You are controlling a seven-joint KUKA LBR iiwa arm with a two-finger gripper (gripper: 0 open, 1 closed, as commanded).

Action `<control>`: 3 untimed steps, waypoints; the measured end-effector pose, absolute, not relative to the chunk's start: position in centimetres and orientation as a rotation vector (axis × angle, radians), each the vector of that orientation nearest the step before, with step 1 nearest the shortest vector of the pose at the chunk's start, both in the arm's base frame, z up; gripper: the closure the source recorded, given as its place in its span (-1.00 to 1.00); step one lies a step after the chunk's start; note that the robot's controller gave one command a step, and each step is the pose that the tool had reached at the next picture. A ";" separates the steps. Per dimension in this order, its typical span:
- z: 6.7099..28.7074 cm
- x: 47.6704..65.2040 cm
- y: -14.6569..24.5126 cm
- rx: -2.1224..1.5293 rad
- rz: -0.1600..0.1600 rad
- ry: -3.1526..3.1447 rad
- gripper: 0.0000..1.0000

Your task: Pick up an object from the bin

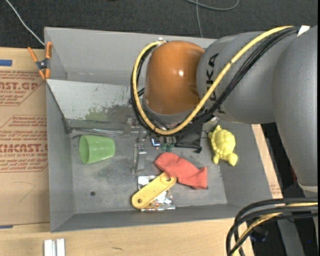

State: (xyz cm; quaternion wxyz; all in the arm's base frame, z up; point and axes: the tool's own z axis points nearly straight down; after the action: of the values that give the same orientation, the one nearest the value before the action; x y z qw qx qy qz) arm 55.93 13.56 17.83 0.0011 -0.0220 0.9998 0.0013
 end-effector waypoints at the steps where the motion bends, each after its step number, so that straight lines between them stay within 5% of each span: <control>1: 24.2 54.8 13.9 -0.045 0.002 3.144 -1.00; 2: 22.6 53.7 12.0 -0.234 0.005 3.125 -1.00; 3: 12.9 51.3 8.6 -0.418 0.002 3.125 -1.00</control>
Offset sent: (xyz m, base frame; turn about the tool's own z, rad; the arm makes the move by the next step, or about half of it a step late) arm -0.0428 -0.0686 -0.1083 -0.3898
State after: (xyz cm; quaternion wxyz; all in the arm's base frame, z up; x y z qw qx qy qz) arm 51.28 8.64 12.94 -0.0058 -0.1326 0.9911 0.0007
